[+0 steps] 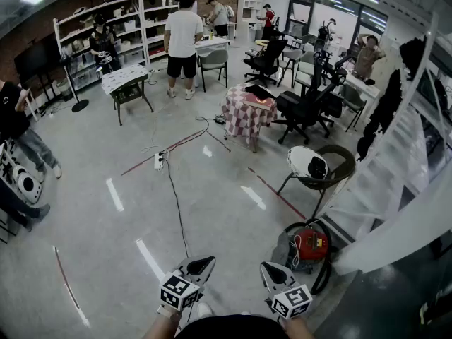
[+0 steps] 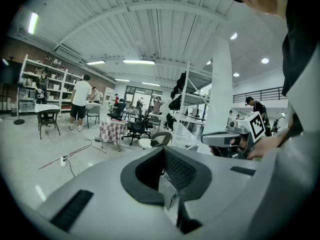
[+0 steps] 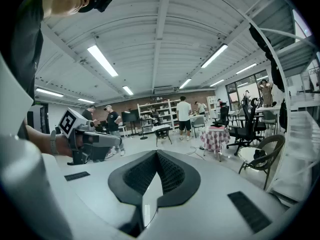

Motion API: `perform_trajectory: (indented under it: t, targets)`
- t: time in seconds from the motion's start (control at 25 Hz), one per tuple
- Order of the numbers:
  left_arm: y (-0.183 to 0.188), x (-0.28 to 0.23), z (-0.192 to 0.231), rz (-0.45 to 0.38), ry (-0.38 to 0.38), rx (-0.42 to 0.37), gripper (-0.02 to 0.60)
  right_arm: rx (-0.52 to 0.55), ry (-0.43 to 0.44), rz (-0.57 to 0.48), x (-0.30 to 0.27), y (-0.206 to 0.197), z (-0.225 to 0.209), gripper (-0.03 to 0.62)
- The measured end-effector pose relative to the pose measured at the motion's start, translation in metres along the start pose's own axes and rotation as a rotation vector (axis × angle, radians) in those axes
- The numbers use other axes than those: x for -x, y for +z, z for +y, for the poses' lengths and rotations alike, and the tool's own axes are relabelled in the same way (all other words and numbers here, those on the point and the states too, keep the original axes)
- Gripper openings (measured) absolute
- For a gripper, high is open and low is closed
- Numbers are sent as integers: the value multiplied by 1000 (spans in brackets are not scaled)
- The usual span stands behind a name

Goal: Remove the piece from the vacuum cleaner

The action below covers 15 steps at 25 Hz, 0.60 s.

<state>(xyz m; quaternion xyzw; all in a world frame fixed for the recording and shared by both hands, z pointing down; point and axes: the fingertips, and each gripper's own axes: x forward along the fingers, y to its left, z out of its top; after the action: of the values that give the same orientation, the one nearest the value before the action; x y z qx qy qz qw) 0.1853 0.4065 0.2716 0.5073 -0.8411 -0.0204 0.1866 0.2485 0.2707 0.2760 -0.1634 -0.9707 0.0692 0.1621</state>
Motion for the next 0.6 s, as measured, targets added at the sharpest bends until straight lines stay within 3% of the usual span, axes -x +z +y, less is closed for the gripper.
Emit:
perform_trajectory:
  t: [0.32, 0.48, 0.6]
  targets:
    - [-6, 33, 49, -29, 55, 31, 17, 27, 8, 6, -39, 10, 23, 26]
    - [-17, 50, 81, -60, 90, -27, 17, 14, 15, -30, -67, 10, 33, 28]
    - [-4, 69, 109, -98, 145, -71, 17, 10, 15, -59, -85, 21, 40, 28]
